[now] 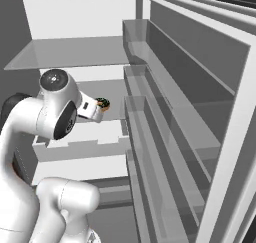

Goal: Take the cupcake and donut from the fridge and place them on the empty tray on the dining counter.

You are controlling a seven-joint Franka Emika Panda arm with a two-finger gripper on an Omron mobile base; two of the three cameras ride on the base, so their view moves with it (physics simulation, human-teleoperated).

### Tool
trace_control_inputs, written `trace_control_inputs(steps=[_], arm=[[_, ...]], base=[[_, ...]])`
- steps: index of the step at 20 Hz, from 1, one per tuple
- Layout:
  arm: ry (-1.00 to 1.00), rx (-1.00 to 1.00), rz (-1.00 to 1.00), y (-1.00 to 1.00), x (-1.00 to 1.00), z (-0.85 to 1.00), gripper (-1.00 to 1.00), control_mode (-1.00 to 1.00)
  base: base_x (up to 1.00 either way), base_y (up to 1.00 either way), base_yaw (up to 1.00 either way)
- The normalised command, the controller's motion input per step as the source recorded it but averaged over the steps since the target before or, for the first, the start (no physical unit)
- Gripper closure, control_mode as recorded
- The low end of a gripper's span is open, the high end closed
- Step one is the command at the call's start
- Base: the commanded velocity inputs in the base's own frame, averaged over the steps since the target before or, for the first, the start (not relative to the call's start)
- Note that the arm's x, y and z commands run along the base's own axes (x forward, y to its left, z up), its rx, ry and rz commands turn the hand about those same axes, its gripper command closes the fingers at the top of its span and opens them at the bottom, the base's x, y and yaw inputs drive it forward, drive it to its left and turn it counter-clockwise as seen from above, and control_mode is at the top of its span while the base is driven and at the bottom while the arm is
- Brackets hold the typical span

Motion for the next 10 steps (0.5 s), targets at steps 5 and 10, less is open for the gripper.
trace_control_inputs(steps=[5,10], arm=[[0.0,0.05,0.0,-0.02,1.0,-0.35,-1.0,-1.0],[0.03,0.04,0.0,0.0,1.0,-0.13,-1.0,-1.0]], base=[[0.0,0.0,0.0],[0.0,0.0,0.0]])
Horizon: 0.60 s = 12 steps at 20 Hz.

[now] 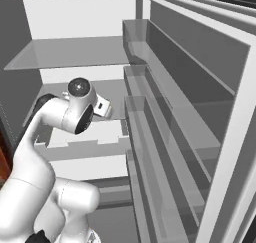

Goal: Take the cupcake and donut from the fridge and place them on the empty tray on the dining counter.

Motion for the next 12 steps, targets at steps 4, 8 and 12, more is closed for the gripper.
trace_control_inputs(steps=[4,8,12], arm=[[0.0,0.0,0.01,0.0,0.87,-0.13,-1.0,-1.0],[0.0,0.0,0.0,0.0,0.76,-0.14,-1.0,-1.0],[0.0,0.0,0.0,0.0,0.5,-0.19,-1.0,-1.0]], base=[[0.0,0.0,0.0],[0.0,0.0,0.0],[0.0,0.0,0.0]])
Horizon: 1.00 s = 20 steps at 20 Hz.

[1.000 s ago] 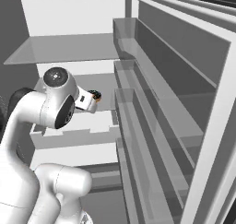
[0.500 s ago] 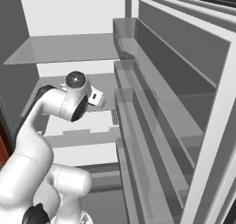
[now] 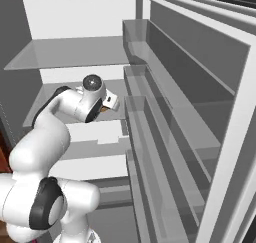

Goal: Take the cupcake and donut from the fridge and place them on the empty tray on the dining counter.

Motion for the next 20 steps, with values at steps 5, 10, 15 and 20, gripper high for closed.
trace_control_inputs(steps=[5,10,15,20], arm=[[0.0,0.0,0.0,0.01,0.48,-0.28,-1.0,-1.0],[0.0,0.0,0.0,0.07,0.56,-0.23,-1.0,-1.0],[0.15,0.0,0.0,0.03,0.23,0.0,-1.0,-1.0],[0.12,-0.01,0.0,0.03,0.02,0.0,-1.0,-1.0]], base=[[0.0,0.0,0.0],[0.0,0.0,0.0],[0.0,0.0,0.0],[0.0,0.0,0.0]])
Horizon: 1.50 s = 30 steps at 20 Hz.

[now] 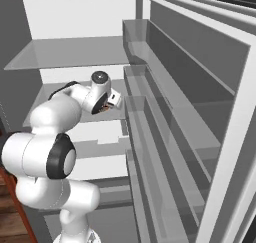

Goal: Take the cupcake and donut from the fridge and place them on the empty tray on the dining counter.

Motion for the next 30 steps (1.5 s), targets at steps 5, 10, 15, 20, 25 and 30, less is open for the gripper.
trace_control_inputs(steps=[5,10,15,20,25,30], arm=[[-0.01,0.0,0.02,0.08,0.03,-0.04,-1.0,-1.0],[-0.01,0.0,0.11,0.0,-0.01,-0.4,-1.0,-1.0],[-0.01,0.0,0.08,0.03,0.11,-0.04,-1.0,-1.0],[-0.01,0.0,0.04,0.13,0.29,-0.08,-1.0,-1.0],[0.0,0.0,0.0,0.08,0.28,-0.11,-1.0,-1.0],[0.0,0.0,0.0,0.0,0.42,-0.16,-1.0,-1.0]], base=[[0.0,0.0,0.0],[0.0,0.0,0.0],[0.0,0.0,0.0],[0.0,0.0,0.0],[0.0,0.0,0.0],[0.0,0.0,0.0]])
